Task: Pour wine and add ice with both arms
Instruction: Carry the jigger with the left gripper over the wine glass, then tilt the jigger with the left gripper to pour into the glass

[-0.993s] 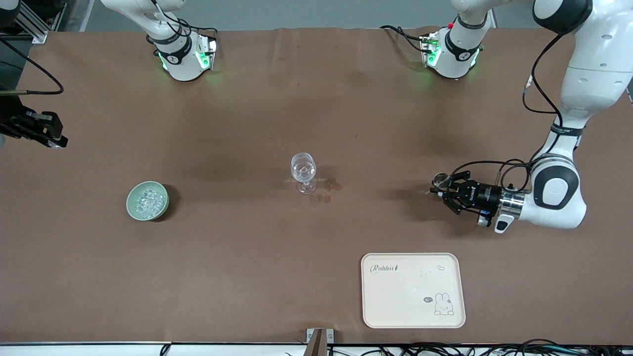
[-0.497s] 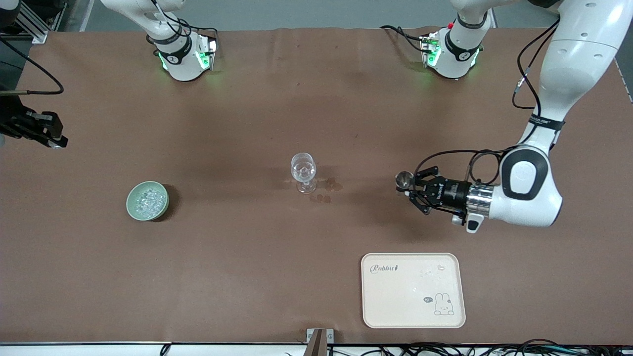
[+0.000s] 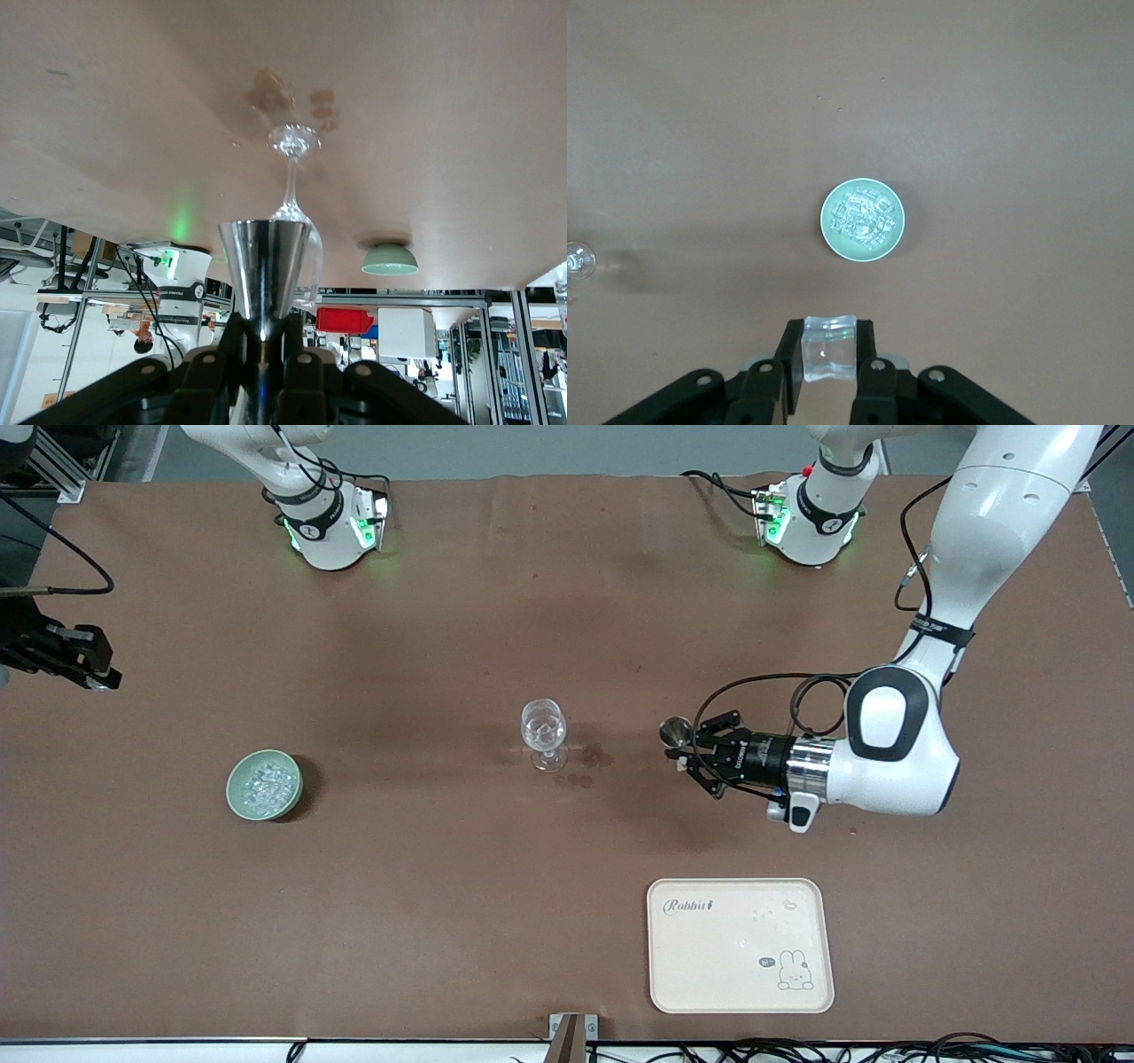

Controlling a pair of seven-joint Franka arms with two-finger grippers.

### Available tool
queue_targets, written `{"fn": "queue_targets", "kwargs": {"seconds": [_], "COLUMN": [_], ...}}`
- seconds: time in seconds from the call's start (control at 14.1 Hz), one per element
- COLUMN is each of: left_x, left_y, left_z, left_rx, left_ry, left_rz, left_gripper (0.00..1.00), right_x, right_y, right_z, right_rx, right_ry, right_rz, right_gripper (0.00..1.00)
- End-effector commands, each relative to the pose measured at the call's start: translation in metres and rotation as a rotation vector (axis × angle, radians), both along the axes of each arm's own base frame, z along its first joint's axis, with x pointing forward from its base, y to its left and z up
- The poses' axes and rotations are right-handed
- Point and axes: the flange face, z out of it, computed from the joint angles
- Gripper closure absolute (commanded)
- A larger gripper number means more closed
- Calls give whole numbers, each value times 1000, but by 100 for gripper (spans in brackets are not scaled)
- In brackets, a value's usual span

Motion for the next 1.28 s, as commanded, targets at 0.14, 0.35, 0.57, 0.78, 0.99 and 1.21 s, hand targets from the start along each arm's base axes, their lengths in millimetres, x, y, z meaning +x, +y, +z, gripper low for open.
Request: {"fn": "queue_targets", "kwargs": {"seconds": [0.14, 0.35, 0.57, 0.78, 0.99, 1.21], "left_x": [-16, -26, -37, -46, -50, -61], "left_y": [-36, -70, -100, -115, -127, -142], "left_z": [11, 9, 8, 3, 3, 4], "left_rx": [-12, 23, 54, 81, 100, 126], "left_ry": [-28, -30, -31, -41, -37, -25], "left_rz": [24, 48, 75, 98, 127, 136], "left_gripper": [99, 99, 99, 99, 99, 99], "right_x": [-4, -4, -4, -4, -4, -4], "right_y": [-1, -3, 1, -1, 0, 0], "right_z": [3, 4, 3, 3, 3, 4], "right_rx": [-18, -18, -18, -18, -18, -18], "right_ry": [-1, -3, 0, 0, -1, -3], "right_rz": [-8, -8, -9, -6, -8, -11], "right_gripper": [92, 92, 92, 92, 92, 92]}}
